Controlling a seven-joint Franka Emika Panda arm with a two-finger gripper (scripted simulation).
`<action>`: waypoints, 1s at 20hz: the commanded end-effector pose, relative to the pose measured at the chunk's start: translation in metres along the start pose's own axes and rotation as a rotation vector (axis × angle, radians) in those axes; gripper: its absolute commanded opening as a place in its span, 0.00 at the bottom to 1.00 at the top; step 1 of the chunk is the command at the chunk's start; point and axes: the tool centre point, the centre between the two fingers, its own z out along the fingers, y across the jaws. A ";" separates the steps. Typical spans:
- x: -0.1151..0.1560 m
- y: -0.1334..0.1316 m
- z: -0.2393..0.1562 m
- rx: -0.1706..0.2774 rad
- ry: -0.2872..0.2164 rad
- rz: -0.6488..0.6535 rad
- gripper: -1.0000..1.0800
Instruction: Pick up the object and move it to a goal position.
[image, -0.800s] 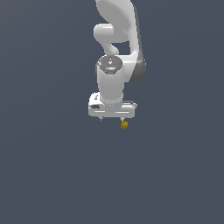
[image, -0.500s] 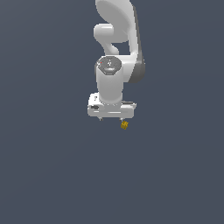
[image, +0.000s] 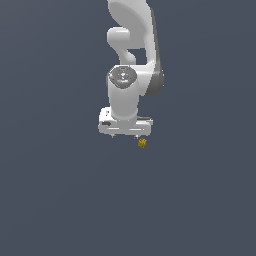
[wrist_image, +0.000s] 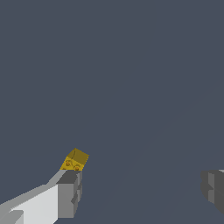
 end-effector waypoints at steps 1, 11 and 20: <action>-0.001 -0.002 0.002 0.000 0.001 0.008 0.96; -0.008 -0.022 0.019 0.003 0.011 0.113 0.96; -0.024 -0.053 0.048 0.008 0.029 0.288 0.96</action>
